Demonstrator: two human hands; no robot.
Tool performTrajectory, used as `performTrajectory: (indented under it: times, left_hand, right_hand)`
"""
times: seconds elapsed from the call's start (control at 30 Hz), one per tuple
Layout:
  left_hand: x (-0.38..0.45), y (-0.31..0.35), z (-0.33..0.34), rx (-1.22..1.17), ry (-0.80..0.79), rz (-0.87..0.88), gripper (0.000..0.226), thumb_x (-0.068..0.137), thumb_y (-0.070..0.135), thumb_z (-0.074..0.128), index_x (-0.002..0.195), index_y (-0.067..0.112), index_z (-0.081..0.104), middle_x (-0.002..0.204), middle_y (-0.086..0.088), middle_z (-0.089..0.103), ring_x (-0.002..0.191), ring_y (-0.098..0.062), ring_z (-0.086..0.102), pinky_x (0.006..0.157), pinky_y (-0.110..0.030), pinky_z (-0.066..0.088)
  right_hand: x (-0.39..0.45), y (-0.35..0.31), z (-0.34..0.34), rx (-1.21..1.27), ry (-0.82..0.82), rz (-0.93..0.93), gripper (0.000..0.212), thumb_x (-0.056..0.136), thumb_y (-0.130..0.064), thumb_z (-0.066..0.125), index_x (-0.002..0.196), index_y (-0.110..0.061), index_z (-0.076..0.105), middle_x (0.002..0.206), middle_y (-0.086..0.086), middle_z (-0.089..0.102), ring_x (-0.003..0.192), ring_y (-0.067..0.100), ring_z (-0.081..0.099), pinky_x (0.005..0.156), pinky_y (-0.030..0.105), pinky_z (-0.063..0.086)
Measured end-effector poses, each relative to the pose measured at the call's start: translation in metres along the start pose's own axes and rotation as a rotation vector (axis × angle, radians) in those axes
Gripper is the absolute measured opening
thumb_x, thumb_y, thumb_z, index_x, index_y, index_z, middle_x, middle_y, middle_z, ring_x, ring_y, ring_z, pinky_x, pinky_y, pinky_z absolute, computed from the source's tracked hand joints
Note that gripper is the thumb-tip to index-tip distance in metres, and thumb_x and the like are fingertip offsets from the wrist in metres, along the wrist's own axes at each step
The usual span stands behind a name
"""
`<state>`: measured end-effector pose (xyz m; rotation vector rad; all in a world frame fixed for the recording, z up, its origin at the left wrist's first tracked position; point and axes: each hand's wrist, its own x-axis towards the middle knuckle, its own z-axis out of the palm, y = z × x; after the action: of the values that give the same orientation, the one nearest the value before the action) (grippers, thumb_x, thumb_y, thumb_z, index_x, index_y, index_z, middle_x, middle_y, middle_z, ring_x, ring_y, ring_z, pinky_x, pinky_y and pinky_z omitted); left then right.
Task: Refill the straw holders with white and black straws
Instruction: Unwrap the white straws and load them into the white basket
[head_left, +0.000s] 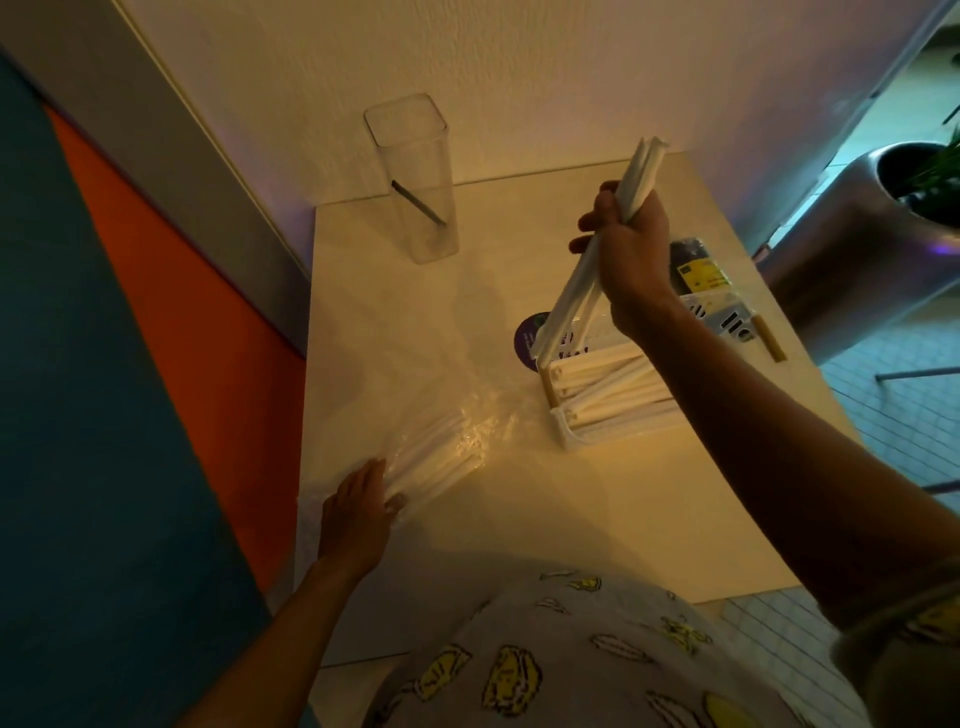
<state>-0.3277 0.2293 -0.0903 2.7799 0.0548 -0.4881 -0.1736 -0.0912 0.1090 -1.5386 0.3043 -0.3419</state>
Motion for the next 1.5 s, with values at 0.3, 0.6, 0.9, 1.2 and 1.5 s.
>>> performTrajectory:
  times: [0.3, 0.6, 0.9, 1.2, 1.5]
  left_hand:
    - [0.001, 0.002, 0.001, -0.026, 0.001, -0.036, 0.056, 0.099, 0.042, 0.044, 0.148, 0.019, 0.029, 0.152, -0.004, 0.036, 0.137, -0.024, 0.034, 0.109, -0.043, 0.03]
    - [0.002, 0.007, 0.001, -0.018, 0.002, -0.039, 0.059, 0.098, 0.042, 0.046, 0.149, 0.017, 0.029, 0.152, -0.006, 0.036, 0.137, -0.026, 0.035, 0.108, -0.043, 0.033]
    - [0.003, 0.011, -0.001, -0.031, 0.017, -0.048, 0.056, 0.095, 0.042, 0.053, 0.143, 0.017, 0.037, 0.146, -0.006, 0.043, 0.131, -0.026, 0.042, 0.102, -0.041, 0.036]
    - [0.002, 0.01, -0.005, 0.007, 0.021, -0.054, 0.05, 0.093, 0.041, 0.056, 0.137, 0.02, 0.044, 0.14, -0.002, 0.047, 0.127, -0.026, 0.045, 0.099, -0.041, 0.032]
    - [-0.003, 0.0, -0.007, -0.004, 0.002, -0.005, 0.054, 0.092, 0.04, 0.059, 0.138, 0.017, 0.044, 0.141, -0.004, 0.048, 0.126, -0.026, 0.047, 0.097, -0.037, 0.035]
  right_hand:
    - [0.019, 0.012, -0.033, -0.24, 0.09, -0.083, 0.022, 0.1, -0.009, 0.046, 0.122, -0.009, 0.047, 0.098, 0.001, 0.056, 0.091, 0.014, 0.057, 0.074, 0.029, 0.054]
    - [-0.002, 0.092, -0.072, -1.064, -0.454, 0.076, 0.015, 0.093, -0.01, 0.058, 0.106, -0.017, 0.062, 0.091, 0.004, 0.063, 0.091, 0.027, 0.063, 0.086, 0.045, 0.052]
    - [-0.028, 0.128, -0.081, -1.338, -0.685, 0.053, 0.029, 0.091, -0.012, 0.062, 0.118, -0.023, 0.065, 0.121, 0.005, 0.062, 0.124, 0.028, 0.05, 0.109, 0.05, 0.029]
    - [-0.035, 0.12, -0.062, -1.384, -0.674, -0.006, 0.039, 0.089, -0.011, 0.066, 0.126, -0.024, 0.063, 0.133, 0.004, 0.058, 0.128, 0.027, 0.045, 0.109, 0.045, 0.026]
    - [-0.044, 0.12, -0.062, -1.414, -0.699, 0.003, 0.039, 0.091, -0.012, 0.064, 0.126, -0.029, 0.064, 0.137, 0.001, 0.057, 0.133, 0.025, 0.043, 0.112, 0.048, 0.02]
